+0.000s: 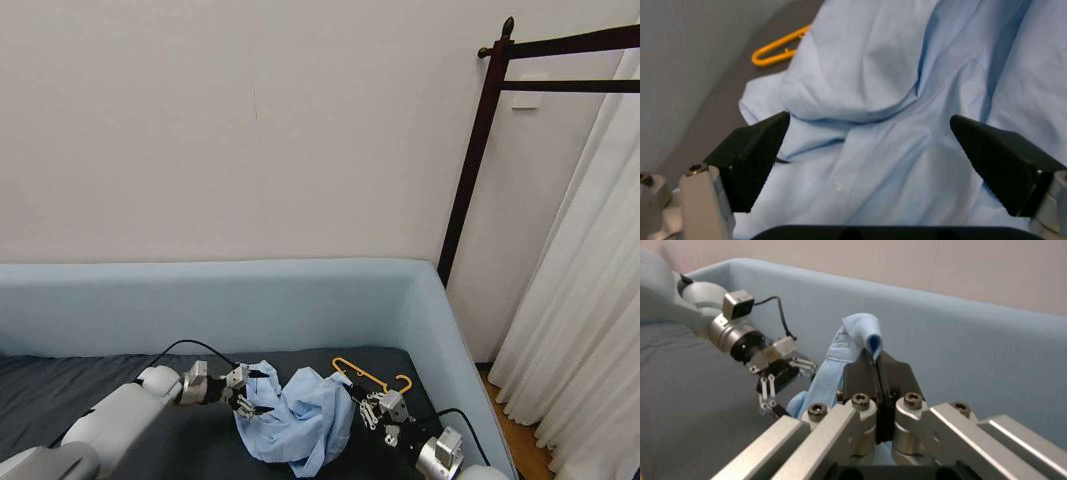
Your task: Pick up the clothes from the sofa and hang them on the clothes hanger.
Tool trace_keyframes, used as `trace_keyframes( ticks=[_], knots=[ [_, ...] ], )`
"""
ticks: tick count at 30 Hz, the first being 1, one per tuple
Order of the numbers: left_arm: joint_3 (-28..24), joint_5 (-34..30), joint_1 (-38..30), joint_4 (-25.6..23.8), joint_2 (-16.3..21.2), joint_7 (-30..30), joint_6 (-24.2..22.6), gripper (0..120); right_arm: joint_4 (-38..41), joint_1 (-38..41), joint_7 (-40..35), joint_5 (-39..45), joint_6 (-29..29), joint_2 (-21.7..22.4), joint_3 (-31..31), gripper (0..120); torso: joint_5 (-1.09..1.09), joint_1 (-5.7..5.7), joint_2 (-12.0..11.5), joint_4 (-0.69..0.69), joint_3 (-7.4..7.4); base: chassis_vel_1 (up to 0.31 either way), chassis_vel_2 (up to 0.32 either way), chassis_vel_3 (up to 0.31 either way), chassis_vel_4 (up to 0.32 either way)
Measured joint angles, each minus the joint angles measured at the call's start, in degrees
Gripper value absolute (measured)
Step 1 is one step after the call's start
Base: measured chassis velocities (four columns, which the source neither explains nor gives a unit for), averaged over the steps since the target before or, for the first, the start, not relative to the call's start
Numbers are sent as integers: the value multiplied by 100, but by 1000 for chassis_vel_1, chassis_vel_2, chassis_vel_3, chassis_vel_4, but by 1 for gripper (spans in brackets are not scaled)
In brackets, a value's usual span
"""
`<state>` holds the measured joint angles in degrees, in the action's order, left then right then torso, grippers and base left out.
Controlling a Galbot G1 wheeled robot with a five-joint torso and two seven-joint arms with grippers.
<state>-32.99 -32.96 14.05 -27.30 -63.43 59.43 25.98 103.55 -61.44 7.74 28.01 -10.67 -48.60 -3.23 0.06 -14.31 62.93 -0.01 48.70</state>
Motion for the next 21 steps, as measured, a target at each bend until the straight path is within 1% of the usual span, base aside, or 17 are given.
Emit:
trace_keyframes(
  ticks=[2, 7, 9, 10, 11, 12, 13, 15, 16, 21],
  knots=[
    [23, 67, 20, 136, -137, -64, 1, 93, 37, -68, 34, -78, -47, 15, 57, 0, 1, 0, 0, 0, 0, 0, 0, 0, 0],
    [95, 126, 82, 248, -240, -188, 0, 93, 91, -141, 51, -117, -70, 45, 91, 0, 0, 0, 0, -2, 0, 0, 0, 0, 0],
    [171, 177, 209, 279, -287, -325, -5, 87, 117, -191, 71, -206, -109, 67, 122, 0, 0, 0, 0, -2, -1, 0, 0, 0, 0],
    [281, 243, 297, 315, -324, -387, -5, 83, 117, -217, 88, -242, -130, 73, 147, 0, -1, 0, 0, 0, 0, 0, 0, 0, 0],
    [281, 243, 297, 315, -324, -387, -5, 83, 117, -217, 88, -242, -130, 73, 147, 0, -1, 0, 0, 0, 0, 0, 0, 0, 0],
    [359, 269, 352, 337, -341, -435, -3, 77, 120, -249, 99, -259, -141, 75, 169, 0, -1, 1, 0, 0, -1, 0, 0, 0, 0],
    [386, 274, 373, 342, -343, -456, -1, 76, 124, -264, 103, -266, -146, 75, 175, 0, 0, 1, 0, 0, -1, 0, 0, 0, 0],
    [492, 278, 475, 355, -332, -536, 20, 64, 129, -343, 122, -331, -179, 59, 182, 0, 0, 1, 0, -1, -1, 0, 0, 0, 0],
    [492, 278, 475, 355, -332, -536, 20, 64, 129, -343, 122, -331, -179, 59, 182, 0, 0, 1, 0, -1, -1, 0, 0, 0, 0],
    [559, 237, 551, 265, -298, -589, 65, 42, 85, -358, 132, -421, -197, -43, 116, 0, 0, 1, 1, 0, -1, 0, 0, 0, 0]
  ],
)
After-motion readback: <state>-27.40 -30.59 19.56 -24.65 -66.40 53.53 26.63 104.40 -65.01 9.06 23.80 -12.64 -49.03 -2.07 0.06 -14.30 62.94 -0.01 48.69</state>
